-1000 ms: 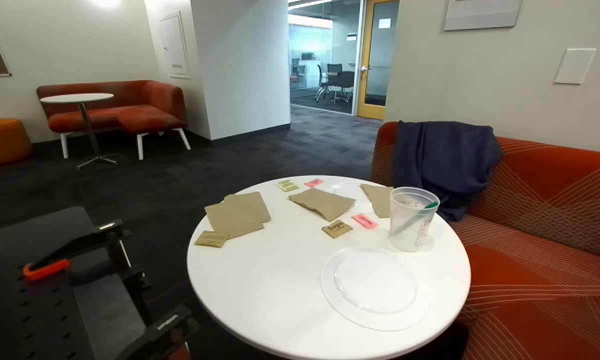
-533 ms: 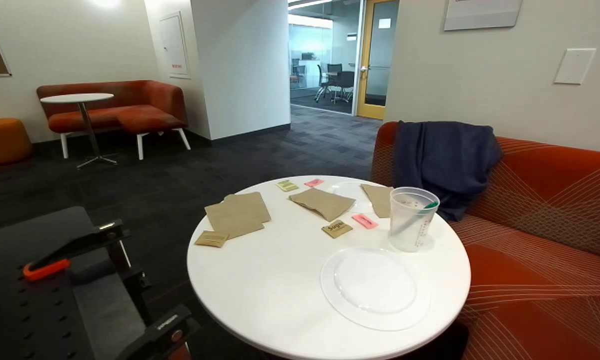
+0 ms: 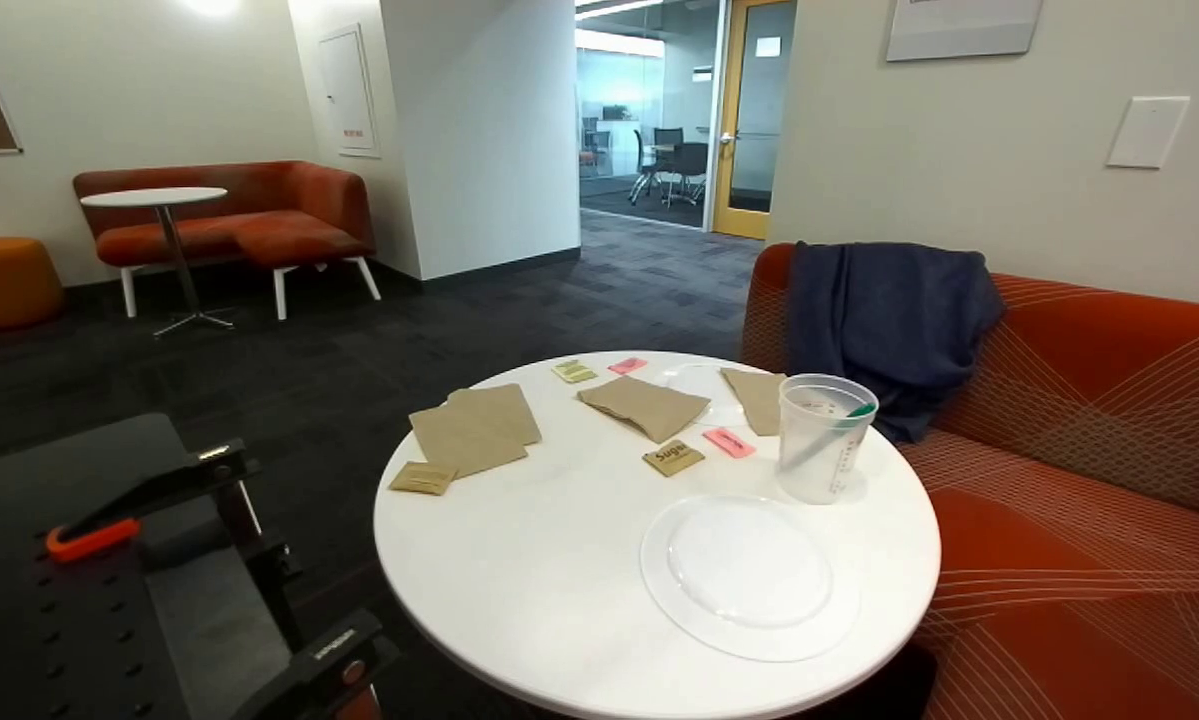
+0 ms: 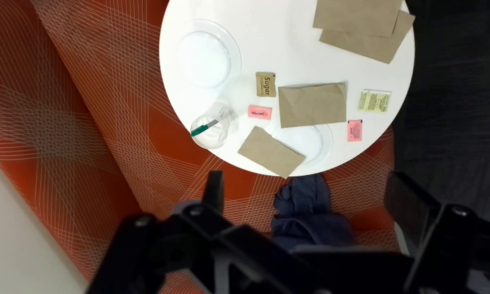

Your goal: Take the pen out of the cup and put it on the table

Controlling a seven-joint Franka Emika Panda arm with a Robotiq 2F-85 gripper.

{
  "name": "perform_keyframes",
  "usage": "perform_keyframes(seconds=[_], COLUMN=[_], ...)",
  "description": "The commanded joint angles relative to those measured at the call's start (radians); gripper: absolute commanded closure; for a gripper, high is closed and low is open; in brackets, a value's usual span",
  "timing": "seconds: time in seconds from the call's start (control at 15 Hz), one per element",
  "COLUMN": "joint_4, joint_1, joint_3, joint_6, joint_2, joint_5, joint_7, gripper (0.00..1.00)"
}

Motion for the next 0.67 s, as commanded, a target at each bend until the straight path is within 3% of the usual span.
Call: perform_keyframes(seconds=[0.0, 0.6], joint_4=[0.002, 0.029], joint_1=[-0.010, -0.047], joint_3=[-0.055, -0.156], joint_6=[0.024, 0.117], joint_2=[0.006, 0.128], joint_5=[0.002, 0.008], joint_7=[0.029, 0.030], gripper=[0.00, 0.00])
